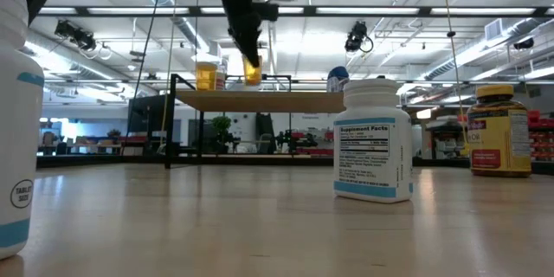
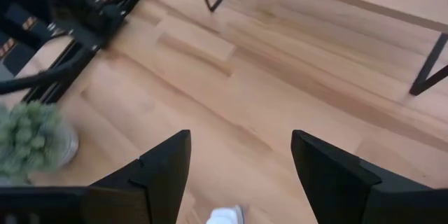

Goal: Pick and place medicine bottles onto shelf by color
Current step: Put the orange medicine bottle on the shelf

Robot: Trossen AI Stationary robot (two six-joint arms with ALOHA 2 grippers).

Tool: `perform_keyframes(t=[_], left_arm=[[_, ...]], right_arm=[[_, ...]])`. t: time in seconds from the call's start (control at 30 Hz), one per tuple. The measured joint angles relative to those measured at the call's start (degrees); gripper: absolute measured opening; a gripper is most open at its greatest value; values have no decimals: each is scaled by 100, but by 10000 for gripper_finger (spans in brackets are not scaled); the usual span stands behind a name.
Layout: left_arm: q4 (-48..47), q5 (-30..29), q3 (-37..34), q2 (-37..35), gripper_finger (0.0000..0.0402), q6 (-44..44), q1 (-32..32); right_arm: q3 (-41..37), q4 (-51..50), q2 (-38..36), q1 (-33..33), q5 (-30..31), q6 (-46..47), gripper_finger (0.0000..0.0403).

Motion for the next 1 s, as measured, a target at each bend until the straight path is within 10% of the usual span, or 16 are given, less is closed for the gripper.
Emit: perform_keyframes(t=[1.0], left_arm=[[496, 12, -7, 494, 233, -673, 565]], right_arm=[[0, 700, 0, -1124, -873, -791, 255]])
